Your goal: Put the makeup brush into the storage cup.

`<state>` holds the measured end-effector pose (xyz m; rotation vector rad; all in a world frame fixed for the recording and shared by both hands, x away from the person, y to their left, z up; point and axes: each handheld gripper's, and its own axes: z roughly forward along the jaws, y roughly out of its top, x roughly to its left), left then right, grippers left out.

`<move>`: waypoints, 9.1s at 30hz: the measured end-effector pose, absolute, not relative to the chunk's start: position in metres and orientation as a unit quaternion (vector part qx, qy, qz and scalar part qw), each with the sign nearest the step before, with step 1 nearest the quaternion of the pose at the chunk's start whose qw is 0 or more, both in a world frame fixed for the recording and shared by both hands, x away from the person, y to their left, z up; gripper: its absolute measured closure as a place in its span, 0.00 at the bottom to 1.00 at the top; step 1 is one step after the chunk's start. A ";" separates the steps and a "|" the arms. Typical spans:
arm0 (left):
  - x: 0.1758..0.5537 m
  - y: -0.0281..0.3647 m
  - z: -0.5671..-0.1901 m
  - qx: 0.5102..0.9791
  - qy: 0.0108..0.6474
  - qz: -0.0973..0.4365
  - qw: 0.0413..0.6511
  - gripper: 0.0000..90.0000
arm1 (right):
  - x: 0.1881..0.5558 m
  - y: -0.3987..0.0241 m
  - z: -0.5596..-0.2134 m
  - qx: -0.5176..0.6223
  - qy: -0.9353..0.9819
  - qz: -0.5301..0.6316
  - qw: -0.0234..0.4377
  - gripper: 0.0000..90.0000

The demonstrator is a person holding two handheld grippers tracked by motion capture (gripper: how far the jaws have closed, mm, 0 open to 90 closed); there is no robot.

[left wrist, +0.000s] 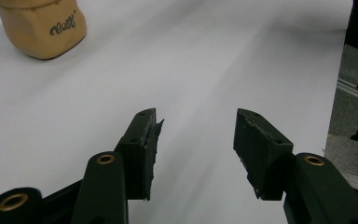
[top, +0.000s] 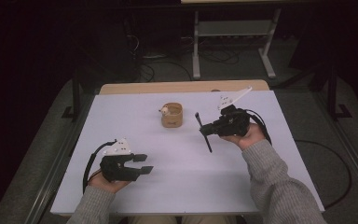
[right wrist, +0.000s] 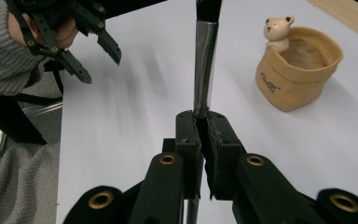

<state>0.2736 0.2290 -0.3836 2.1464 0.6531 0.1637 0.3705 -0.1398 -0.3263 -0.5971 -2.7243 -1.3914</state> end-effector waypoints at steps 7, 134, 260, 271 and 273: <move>0.274 0.237 -0.389 0.853 0.274 0.064 0.441 0.53 | 0.381 -0.146 -0.322 -0.204 -0.869 -0.451 0.012 0.93; 0.271 0.263 -0.390 0.835 0.299 0.079 0.455 0.43 | 0.532 -0.030 -0.315 -0.262 -0.849 -0.459 -0.011 0.93; 0.276 0.260 -0.395 0.833 0.310 0.079 0.451 0.36 | 0.441 -0.136 -0.355 -0.319 -0.824 -0.464 -0.056 0.47; 0.276 0.259 -0.395 0.832 0.312 0.084 0.451 0.34 | 0.429 -0.152 -0.361 -0.328 -0.818 -0.470 -0.054 0.43; 0.276 0.259 -0.396 0.831 0.313 0.084 0.452 0.34 | 0.427 -0.153 -0.360 -0.327 -0.817 -0.471 -0.056 0.43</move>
